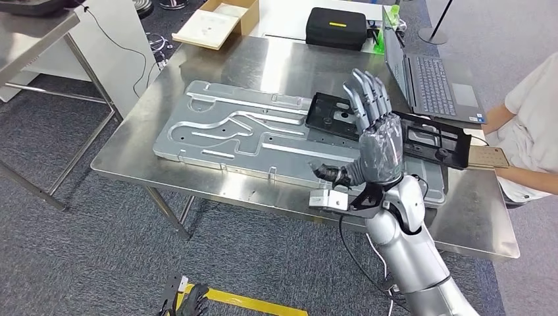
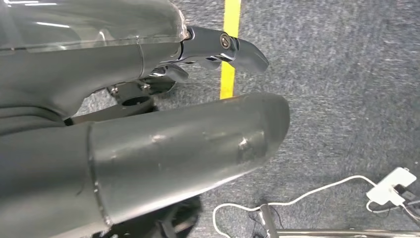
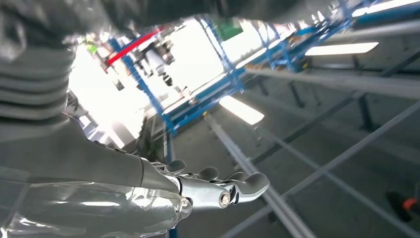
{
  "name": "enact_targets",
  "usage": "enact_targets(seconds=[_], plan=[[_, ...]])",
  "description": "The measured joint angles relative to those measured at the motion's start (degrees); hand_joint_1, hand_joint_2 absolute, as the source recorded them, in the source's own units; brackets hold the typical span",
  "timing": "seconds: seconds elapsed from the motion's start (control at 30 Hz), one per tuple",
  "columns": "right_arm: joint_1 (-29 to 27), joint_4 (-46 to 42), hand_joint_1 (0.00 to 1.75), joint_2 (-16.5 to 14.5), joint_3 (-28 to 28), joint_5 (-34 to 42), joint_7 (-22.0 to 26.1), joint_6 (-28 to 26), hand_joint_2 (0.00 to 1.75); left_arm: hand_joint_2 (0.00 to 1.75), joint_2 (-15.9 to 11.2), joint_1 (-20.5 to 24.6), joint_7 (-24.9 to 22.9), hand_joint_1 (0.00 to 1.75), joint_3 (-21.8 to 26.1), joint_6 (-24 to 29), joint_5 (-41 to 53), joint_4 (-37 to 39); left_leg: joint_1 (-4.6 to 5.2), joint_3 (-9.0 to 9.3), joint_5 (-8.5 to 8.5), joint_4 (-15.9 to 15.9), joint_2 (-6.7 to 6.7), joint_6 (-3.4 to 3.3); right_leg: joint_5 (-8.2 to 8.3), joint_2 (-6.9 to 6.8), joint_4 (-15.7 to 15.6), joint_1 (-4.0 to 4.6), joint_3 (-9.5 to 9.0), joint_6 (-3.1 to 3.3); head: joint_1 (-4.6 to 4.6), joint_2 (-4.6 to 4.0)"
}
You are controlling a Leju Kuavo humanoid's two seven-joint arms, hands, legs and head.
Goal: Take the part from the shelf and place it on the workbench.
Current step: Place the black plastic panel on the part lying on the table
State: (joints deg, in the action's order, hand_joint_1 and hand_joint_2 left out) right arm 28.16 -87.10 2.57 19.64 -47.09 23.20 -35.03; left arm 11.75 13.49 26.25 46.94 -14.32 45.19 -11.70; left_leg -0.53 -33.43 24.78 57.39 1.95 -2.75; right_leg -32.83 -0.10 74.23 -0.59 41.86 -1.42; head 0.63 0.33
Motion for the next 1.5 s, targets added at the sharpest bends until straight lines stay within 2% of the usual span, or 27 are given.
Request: enact_targets(seconds=[0.03, 0.07, 0.1, 0.17, 0.23, 0.3, 0.37, 0.43, 0.5, 0.53, 0.6, 0.7, 0.73, 0.8, 0.83, 0.9, 0.97, 1.03, 1.1, 1.13, 1.2, 1.27, 1.3, 1.33, 1.4, 1.47, 1.5], plan=[[-0.33, -0.13, 0.0, -0.03, 0.43, 0.2, -0.01, -0.05, 1.75, 0.0, -0.04, -0.24, 0.02, 0.0, 0.1, -0.19, -0.02, -0.01, 0.01, -0.03, 0.02, 0.11, 0.43, 0.03, 0.65, 0.03, 0.05, -0.09, -0.06, -0.04, 0.0, 0.0], [-0.49, -0.26, 0.0, -0.08, 0.78, 0.42, -0.01, -0.12, 1.75, 0.0, -0.07, -0.42, 0.03, 0.0, 0.19, -0.33, -0.08, 0.0, 0.01, -0.04, 0.06, 0.27, 0.92, 0.09, 2.32, 0.19, -2.29, -0.18, -1.31, 0.01, -0.01, 0.0], [-0.53, -0.41, 0.0, -0.13, 1.03, 0.61, 0.01, -0.19, 1.75, 0.0, -0.08, -0.53, 0.04, 0.0, 0.28, -0.45, -0.18, 0.01, -0.01, -0.06, 0.13, 0.45, 1.43, 0.2, 4.38, 0.82, -6.26, -0.25, -3.38, 0.15, 0.0, 0.0], [-0.48, -0.67, 0.0, -0.22, 1.36, 0.78, 0.03, -0.31, 1.75, 0.0, -0.06, -0.59, 0.05, 0.0, 0.4, -0.58, -0.45, 0.01, 0.04, -0.35, 0.24, 0.84, 2.36, 0.69, 6.65, 2.72, -13.11, -0.33, -6.88, 0.49, -0.01, 0.0], [-0.49, -0.83, 0.0, -0.33, 1.6, 0.8, 0.03, -0.41, 1.75, 0.0, -0.05, -0.65, 0.08, 0.0, 0.47, -0.61, -0.66, 0.01, -0.08, -0.75, 0.14, 0.94, 3.21, 1.4, 6.68, 3.35, -15.11, -0.2, -7.76, 0.71, -0.02, 0.0], [-0.46, -0.96, 0.0, -0.47, 1.82, 0.8, 0.04, -0.5, 1.75, 0.0, -0.09, -0.89, 0.11, 0.0, 0.54, -0.65, -0.72, 0.01, -0.2, -0.98, 0.01, 0.85, 3.77, 2.09, 6.95, 2.23, -15.5, -0.29, -7.86, 1.17, -0.03, 0.0], [-0.38, -1.01, 0.0, -0.71, 2.0, 0.79, 0.04, -0.59, 1.75, 0.0, -0.16, -1.11, 0.13, 0.0, 0.61, -0.69, -0.71, 0.01, -0.05, -1.98, 1.43, 2.85, 1.88, 2.67, 7.25, 0.98, -16.15, -0.58, -8.14, 1.95, -0.16, 0.0], [-0.39, -1.02, 0.0, -0.87, 2.13, 0.83, 0.03, -0.66, 1.75, 0.0, -0.19, -1.13, 0.15, 0.0, 0.67, -0.79, -0.74, 0.01, -0.1, -5.12, 5.03, 9.56, -0.69, 3.13, 7.32, -0.42, -16.38, -0.52, -8.21, 2.41, -0.32, 0.0], [-0.46, -1.0, 0.0, -0.87, 2.31, 0.88, 0.04, -0.64, 1.75, 0.0, -0.19, -1.25, 0.2, 0.0, 0.73, -0.92, -0.78, 0.01, -0.25, -8.3, 7.42, 16.13, -1.37, 3.48, 7.24, -1.88, -16.31, -0.43, -8.14, 2.49, -0.35, 0.0], [-0.47, -0.99, 0.0, -0.88, 2.46, 0.91, 0.05, -0.6, 1.75, 0.0, -0.19, -1.39, 0.27, 0.0, 0.75, -0.95, -0.78, 0.01, -0.28, -8.59, 7.08, 16.72, -1.51, 3.58, 7.16, -2.55, -16.23, -0.41, -8.12, 2.45, -0.35, 0.0], [-0.42, -0.98, 0.0, -0.89, 2.73, 0.96, 0.07, -0.52, 1.75, 0.0, -0.22, -1.6, 0.55, 0.0, 0.77, -0.93, -0.74, 0.01, -0.29, -5.8, 3.75, 11.34, -2.27, 3.53, 6.88, -3.86, -15.92, -0.43, -8.17, 2.22, -0.35, 0.0], [-0.22, -0.98, 0.0, -0.89, 2.92, 1.14, 0.1, -0.21, 1.75, 0.0, -0.23, -1.64, 1.09, 0.0, 0.78, -0.85, -0.62, 0.01, 0.21, -1.22, 0.71, 2.05, -5.36, 2.69, 6.34, -5.42, -15.38, -0.01, -8.23, 1.53, -0.33, 0.0], [-0.17, -0.98, 0.0, -0.89, 2.97, 1.22, 0.13, -0.1, 1.75, 0.0, -0.23, -1.69, 1.2, 0.0, 0.78, -0.8, -0.57, 0.01, 0.37, -1.03, 0.77, 1.38, -5.64, 2.32, 6.26, -5.85, -15.34, 0.21, -8.27, 1.29, -0.31, 0.0], [-0.12, -0.98, 0.0, -0.92, 3.06, 1.39, 0.17, 0.0, 1.75, 0.0, -0.23, -1.91, 1.33, 0.0, 0.78, -0.64, -0.49, 0.01, 0.38, -1.11, 0.45, 1.25, -4.23, 1.62, 6.17, -6.82, -15.42, 0.31, -8.49, 0.71, -0.3, 0.0], [-0.08, -0.97, 0.0, -0.96, 3.09, 1.48, 0.19, 0.0, 1.75, 0.0, -0.23, -2.02, 1.38, 0.0, 0.78, -0.56, -0.42, 0.01, 0.29, -1.05, 0.28, 1.06, -3.62, 1.27, 5.85, -6.48, -15.21, 0.16, -8.58, 0.36, -0.29, 0.0], [0.01, -0.97, 0.0, -1.02, 3.09, 1.68, 0.2, -0.03, 1.75, 0.0, -0.25, -2.05, 1.45, 0.0, 0.77, -0.35, -0.2, 0.0, 0.03, -0.92, -0.09, 0.71, -2.47, 0.64, 3.55, -3.7, -12.21, -0.16, -7.55, -0.18, -0.28, 0.0], [-0.06, -0.86, 0.0, -1.02, 3.11, 1.8, 0.23, -0.1, 1.75, 0.0, -0.26, -1.91, 1.52, 0.0, 0.75, -0.11, 0.18, -0.01, -0.03, -1.05, -0.28, 0.68, -1.25, 0.34, -0.26, -0.8, -4.92, -0.23, -4.3, -0.3, -0.28, 0.0], [-0.26, -0.61, 0.0, -1.02, 3.11, 1.9, 0.35, -0.21, 1.75, 0.0, -0.29, -1.87, 1.63, 0.0, 0.74, 0.04, 0.42, 0.0, 0.08, -1.13, -0.35, 0.78, 0.23, 0.24, -1.84, -0.2, 0.8, -0.17, -1.39, -0.15, -0.28, 0.0], [-0.22, -0.42, 0.0, -1.04, 3.11, 2.04, 0.59, -0.31, 1.75, 0.0, -0.39, -1.89, 1.91, 0.0, 0.73, 0.22, 0.37, 0.0, 0.18, -1.12, -0.36, 0.93, 1.84, 0.24, 1.08, 0.21, -1.71, -0.12, -2.18, 0.35, -0.28, 0.0], [-0.08, -0.38, 0.0, -1.1, 3.11, 2.13, 0.69, -0.33, 1.75, 0.0, -0.44, -1.82, 2.08, 0.0, 0.74, 0.33, 0.3, -0.01, 0.22, -1.1, -0.35, 0.99, 2.61, 0.26, 3.49, 0.94, -5.69, -0.1, -3.85, 0.73, -0.28, 0.0], [0.3, -0.33, 0.0, -1.3, 3.12, 2.46, 0.84, -0.43, 1.75, 0.0, -0.54, -1.56, 2.38, 0.0, 0.74, 0.5, 0.05, -0.01, 0.25, -1.41, -0.43, 1.14, 3.93, 0.61, 6.35, 3.69, -12.66, -0.18, -6.75, 1.36, -0.31, 0.0], [0.52, -0.22, 0.0, -1.57, 3.12, 2.83, 1.0, -0.63, 1.75, 0.0, -0.72, -1.3, 2.61, 0.0, 0.76, 0.51, -0.25, -0.01, -0.08, -1.93, -0.65, 1.11, 5.06, 1.34, 6.62, 5.02, -14.91, -0.07, -7.55, 1.56, -0.31, 0.0], [0.59, -0.15, 0.0, -1.73, 3.12, 2.96, 1.07, -0.75, 1.75, 0.0, -0.86, -1.24, 2.65, 0.0, 0.77, 0.54, -0.4, -0.01, -0.26, -2.08, -0.79, 0.99, 5.73, 1.77, 6.74, 4.41, -15.19, 0.04, -7.63, 1.61, -0.29, 0.0], [0.65, -0.05, 0.0, -1.94, 3.12, 3.07, 1.14, -0.85, 1.75, 0.0, -1.06, -1.31, 2.66, 0.0, 0.78, 0.59, -0.52, -0.02, -0.32, -2.16, -0.81, 0.95, 5.69, 2.14, 6.86, 3.71, -15.48, -0.04, -7.82, 1.8, -0.3, 0.0], [0.78, 0.13, 0.0, -2.4, 3.14, 3.31, 1.3, -1.04, 1.75, 0.0, -1.43, -1.42, 2.61, 0.0, 0.78, 0.71, -0.67, -0.03, 0.0, -3.11, 0.54, 2.94, 3.12, 2.75, 7.1, 2.15, -16.23, -0.34, -8.32, 2.37, -0.47, 0.0], [0.75, 0.32, 0.0, -2.68, 3.16, 3.57, 1.53, -1.27, 1.75, 0.0, -1.6, -1.31, 2.55, 0.0, 0.78, 0.89, -0.69, -0.03, 0.1, -6.02, 3.95, 9.17, -0.25, 3.15, 7.1, 0.48, -16.54, -0.35, -8.59, 2.78, -0.61, 0.0], [0.67, 0.45, 0.0, -2.71, 3.16, 3.69, 1.68, -1.4, 1.75, 0.0, -1.66, -1.28, 2.5, 0.0, 0.78, 0.99, -0.69, -0.03, -0.02, -7.84, 5.57, 12.94, -0.88, 3.33, 7.03, -0.39, -16.53, -0.27, -8.6, 2.86, -0.61, 0.0]])
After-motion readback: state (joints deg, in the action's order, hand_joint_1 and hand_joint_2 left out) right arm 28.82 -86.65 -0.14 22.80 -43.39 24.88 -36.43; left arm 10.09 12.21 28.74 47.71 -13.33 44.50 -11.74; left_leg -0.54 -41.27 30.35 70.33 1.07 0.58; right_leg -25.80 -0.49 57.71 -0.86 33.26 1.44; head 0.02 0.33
